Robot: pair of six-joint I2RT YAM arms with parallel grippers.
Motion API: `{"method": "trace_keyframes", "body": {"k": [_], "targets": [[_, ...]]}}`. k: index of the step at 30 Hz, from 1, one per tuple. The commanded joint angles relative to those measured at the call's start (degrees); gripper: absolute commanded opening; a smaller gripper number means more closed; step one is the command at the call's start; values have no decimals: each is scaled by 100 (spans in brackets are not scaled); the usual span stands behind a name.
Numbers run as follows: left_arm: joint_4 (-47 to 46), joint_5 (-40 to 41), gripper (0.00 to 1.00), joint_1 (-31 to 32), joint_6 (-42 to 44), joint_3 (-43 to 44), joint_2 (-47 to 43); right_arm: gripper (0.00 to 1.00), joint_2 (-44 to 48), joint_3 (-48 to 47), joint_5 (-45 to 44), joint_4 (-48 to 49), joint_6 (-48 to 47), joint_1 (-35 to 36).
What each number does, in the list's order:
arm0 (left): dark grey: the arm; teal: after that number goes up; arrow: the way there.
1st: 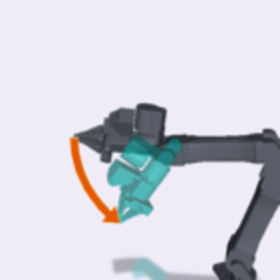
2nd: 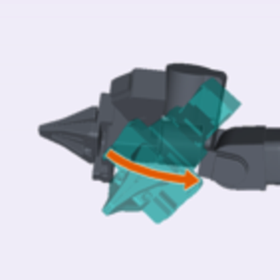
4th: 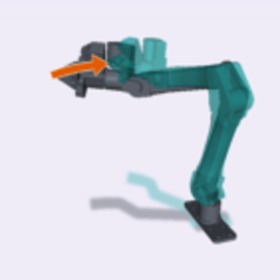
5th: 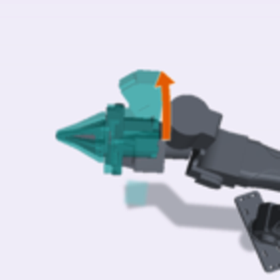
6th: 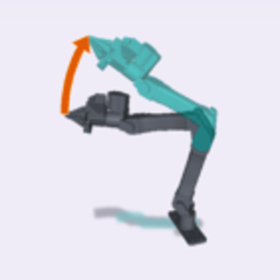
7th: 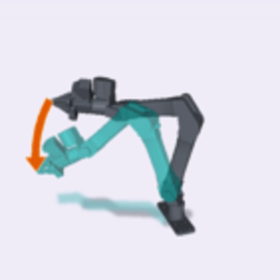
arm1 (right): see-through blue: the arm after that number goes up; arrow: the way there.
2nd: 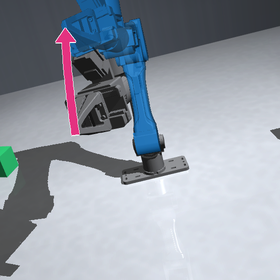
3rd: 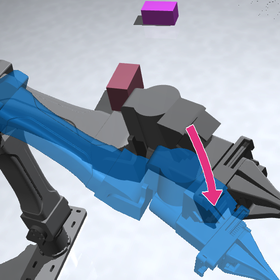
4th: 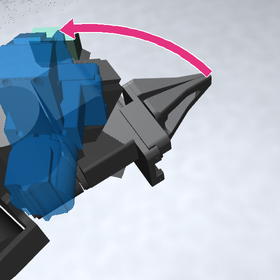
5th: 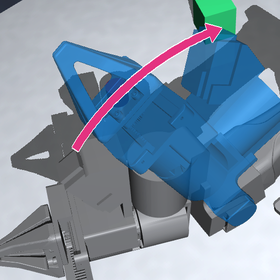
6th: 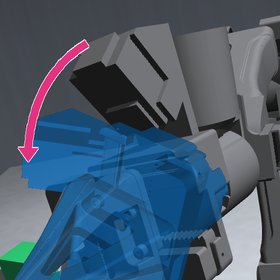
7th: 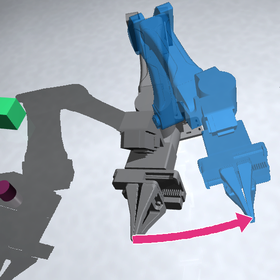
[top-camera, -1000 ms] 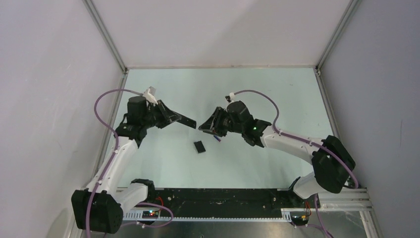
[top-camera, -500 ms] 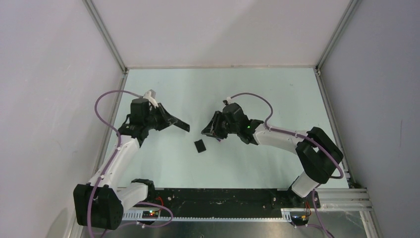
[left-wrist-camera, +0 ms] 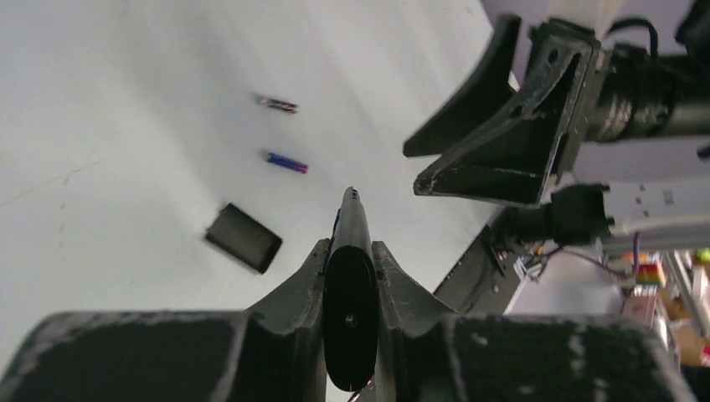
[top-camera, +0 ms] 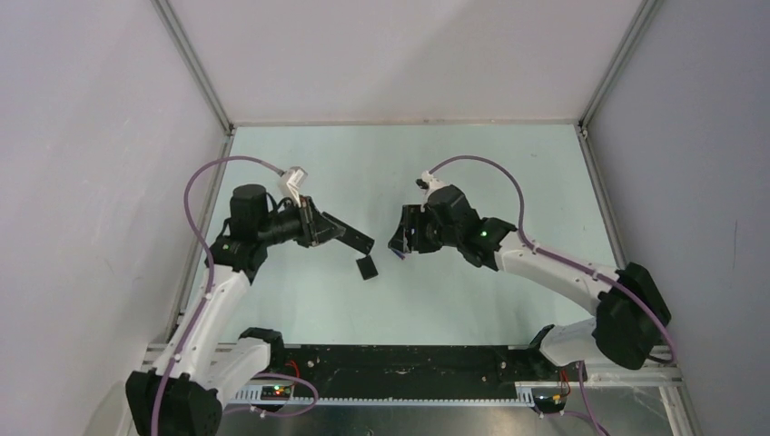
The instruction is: Load the batteries into the remote control
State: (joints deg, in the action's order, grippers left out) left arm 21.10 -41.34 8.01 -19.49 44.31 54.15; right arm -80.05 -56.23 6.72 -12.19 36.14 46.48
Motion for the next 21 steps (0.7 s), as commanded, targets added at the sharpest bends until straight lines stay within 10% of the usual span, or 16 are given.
{"method": "trace_keyframes", "body": {"k": [1,9,21], "targets": [[-149,-918,0,239,600,69,-324,65,671,-81,313,29,-733,74],[-159,-1386,0,836,683,178,-371,70,1410,-80,741,24,-941,163],[-162,234,0,852,744,-35,-960,51,719,-238,-657,-37,-604,19]]}}
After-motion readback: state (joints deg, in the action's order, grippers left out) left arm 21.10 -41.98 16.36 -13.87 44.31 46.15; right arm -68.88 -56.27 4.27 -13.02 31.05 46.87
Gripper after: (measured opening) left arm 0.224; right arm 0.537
